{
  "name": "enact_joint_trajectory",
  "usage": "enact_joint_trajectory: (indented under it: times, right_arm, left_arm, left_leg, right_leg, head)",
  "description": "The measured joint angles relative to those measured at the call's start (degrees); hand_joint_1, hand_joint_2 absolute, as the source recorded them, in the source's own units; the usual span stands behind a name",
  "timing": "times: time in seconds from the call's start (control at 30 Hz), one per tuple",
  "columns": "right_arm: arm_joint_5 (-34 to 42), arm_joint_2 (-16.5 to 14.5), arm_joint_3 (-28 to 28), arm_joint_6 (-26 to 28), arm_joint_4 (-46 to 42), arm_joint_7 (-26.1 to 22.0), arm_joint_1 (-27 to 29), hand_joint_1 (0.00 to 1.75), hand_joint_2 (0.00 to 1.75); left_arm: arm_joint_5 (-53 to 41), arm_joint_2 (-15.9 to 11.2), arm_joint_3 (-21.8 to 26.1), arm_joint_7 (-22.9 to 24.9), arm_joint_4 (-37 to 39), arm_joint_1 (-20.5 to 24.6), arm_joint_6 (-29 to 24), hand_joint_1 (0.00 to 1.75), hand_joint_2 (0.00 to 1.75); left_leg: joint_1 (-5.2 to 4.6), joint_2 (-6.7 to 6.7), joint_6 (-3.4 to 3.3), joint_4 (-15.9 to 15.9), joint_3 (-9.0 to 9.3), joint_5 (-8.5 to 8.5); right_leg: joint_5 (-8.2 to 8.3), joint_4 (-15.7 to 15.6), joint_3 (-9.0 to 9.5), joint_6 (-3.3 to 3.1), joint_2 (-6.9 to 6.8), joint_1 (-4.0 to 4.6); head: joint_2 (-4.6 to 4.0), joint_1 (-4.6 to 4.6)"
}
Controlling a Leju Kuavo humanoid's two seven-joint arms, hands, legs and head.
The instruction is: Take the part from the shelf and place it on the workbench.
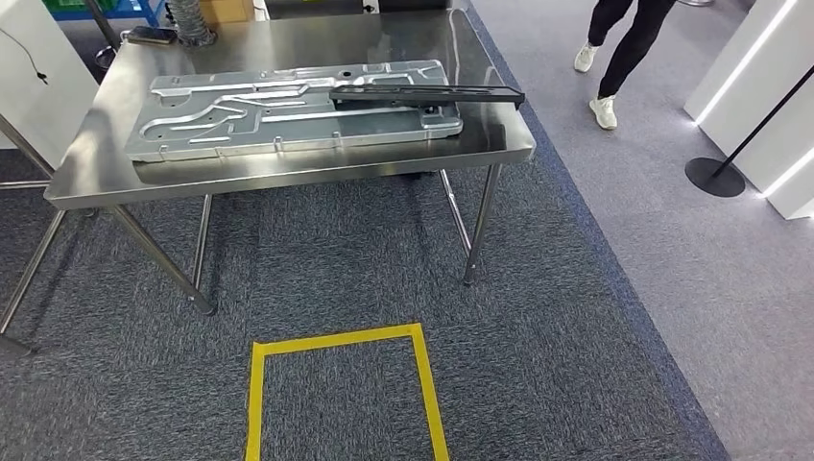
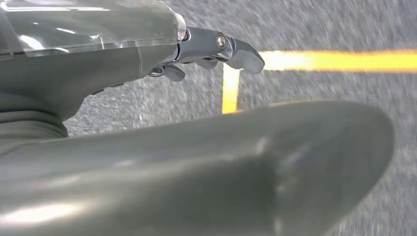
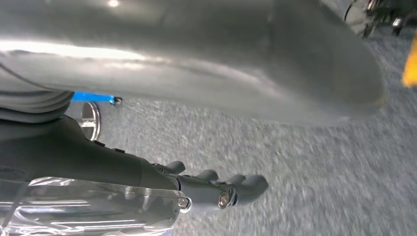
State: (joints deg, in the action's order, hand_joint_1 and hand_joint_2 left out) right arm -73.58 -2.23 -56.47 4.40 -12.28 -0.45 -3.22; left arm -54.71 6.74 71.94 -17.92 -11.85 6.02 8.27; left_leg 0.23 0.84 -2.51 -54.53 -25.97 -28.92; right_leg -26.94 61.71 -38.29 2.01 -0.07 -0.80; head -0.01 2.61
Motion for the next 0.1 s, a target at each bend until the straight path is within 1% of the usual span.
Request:
enact_joint_trajectory:
  times: [0.03,0.07,0.1]
  right_arm:
    - [-0.21,-0.02,0.11,-0.13,0.02,-0.47,-0.06,0.00,0.00]
    - [-0.38,-0.03,0.25,-0.35,0.03,-0.78,-0.13,0.00,0.00]
    - [-0.45,-0.02,0.31,-0.45,0.04,-0.93,-0.17,0.00,0.00]
  left_arm:
    - [0.21,-0.03,0.17,0.08,0.00,-0.04,-0.20,0.00,0.00]
    - [0.32,-0.05,0.29,0.11,0.00,-0.09,-0.42,0.00,0.00]
    - [0.39,-0.05,0.35,0.13,0.00,-0.14,-0.52,0.00,0.00]
  left_leg:
    - [-0.09,-0.01,-0.22,-0.05,-1.01,0.77]
    - [-0.20,0.01,-0.29,-0.17,-2.10,1.55]
    - [-0.26,0.02,-0.31,-0.23,-2.65,1.95]
  right_leg:
    - [-3.30,3.61,-0.79,0.14,0.00,-0.03]
    - [-5.65,7.46,-1.37,0.28,-0.01,-0.07]
    - [-6.89,9.61,-1.70,0.37,-0.01,-0.08]
  head:
    - [0.01,0.00]
    - [0.01,0.00]
    - [0.01,-0.01]
